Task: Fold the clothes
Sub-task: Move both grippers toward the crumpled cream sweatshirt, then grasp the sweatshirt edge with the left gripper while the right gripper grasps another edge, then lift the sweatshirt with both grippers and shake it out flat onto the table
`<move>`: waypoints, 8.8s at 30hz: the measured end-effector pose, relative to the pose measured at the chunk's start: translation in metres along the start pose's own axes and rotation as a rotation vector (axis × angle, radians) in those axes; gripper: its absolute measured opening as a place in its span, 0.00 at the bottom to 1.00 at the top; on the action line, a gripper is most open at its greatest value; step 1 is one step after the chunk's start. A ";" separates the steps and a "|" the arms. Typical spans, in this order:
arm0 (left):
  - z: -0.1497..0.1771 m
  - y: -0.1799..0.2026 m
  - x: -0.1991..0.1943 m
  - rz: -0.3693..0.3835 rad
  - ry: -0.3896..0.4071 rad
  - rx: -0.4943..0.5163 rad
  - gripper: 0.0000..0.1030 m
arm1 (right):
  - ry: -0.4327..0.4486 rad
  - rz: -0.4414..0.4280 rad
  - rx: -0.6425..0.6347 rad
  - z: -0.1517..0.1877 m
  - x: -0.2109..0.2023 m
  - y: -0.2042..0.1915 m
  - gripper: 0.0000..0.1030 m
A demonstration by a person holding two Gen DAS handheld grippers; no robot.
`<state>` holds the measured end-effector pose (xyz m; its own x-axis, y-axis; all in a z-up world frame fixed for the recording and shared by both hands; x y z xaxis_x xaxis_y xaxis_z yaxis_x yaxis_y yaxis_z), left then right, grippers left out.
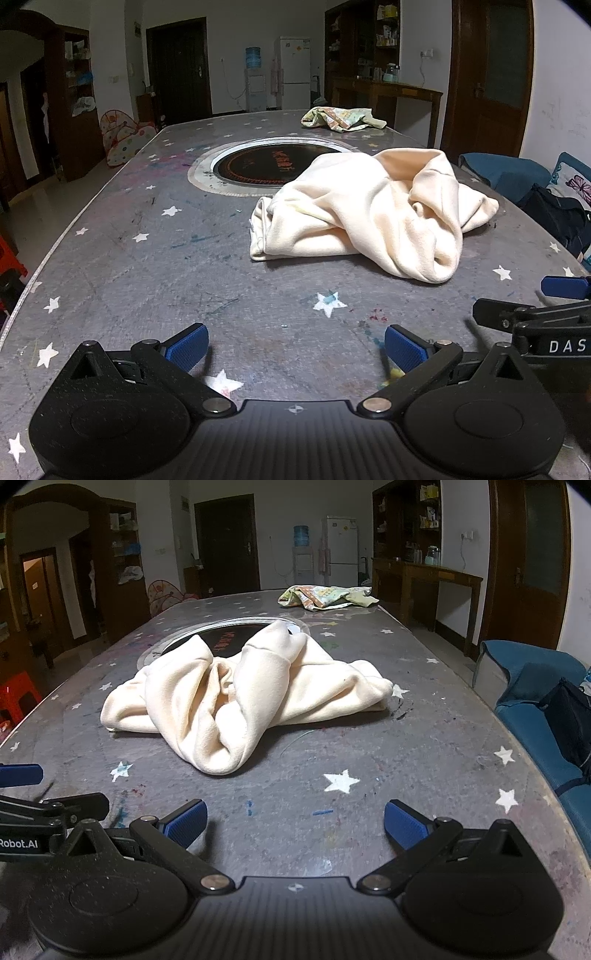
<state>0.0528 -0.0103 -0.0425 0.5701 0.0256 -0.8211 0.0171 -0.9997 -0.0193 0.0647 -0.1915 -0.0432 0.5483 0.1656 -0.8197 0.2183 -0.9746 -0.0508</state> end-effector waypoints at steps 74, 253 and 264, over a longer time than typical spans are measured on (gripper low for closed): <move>-0.019 0.018 -0.003 -0.038 -0.028 -0.003 1.00 | -0.044 0.039 0.015 -0.009 0.005 0.006 1.00; -0.007 -0.074 -0.125 0.355 0.078 -0.063 0.08 | 0.185 -0.084 -0.187 -0.111 -0.136 0.055 0.02; 0.087 -0.053 -0.093 0.387 -0.138 0.001 0.20 | -0.206 -0.060 -0.163 0.042 -0.093 0.082 0.12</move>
<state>-0.0724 0.0397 -0.0152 0.4192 -0.3525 -0.8367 -0.1778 -0.9356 0.3051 -0.0023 -0.2932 0.0046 0.3579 0.1717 -0.9179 0.3817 -0.9240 -0.0240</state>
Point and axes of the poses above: each gripper's, at about its wrist camera, not at the fingertips, and x roughly the way its jaws point, y to its right, z to its underside, the point moved 9 cm from there along x, roughly the way its jaws point, and after that the axes turned 15 degrees about -y, right-handed, at the moved point
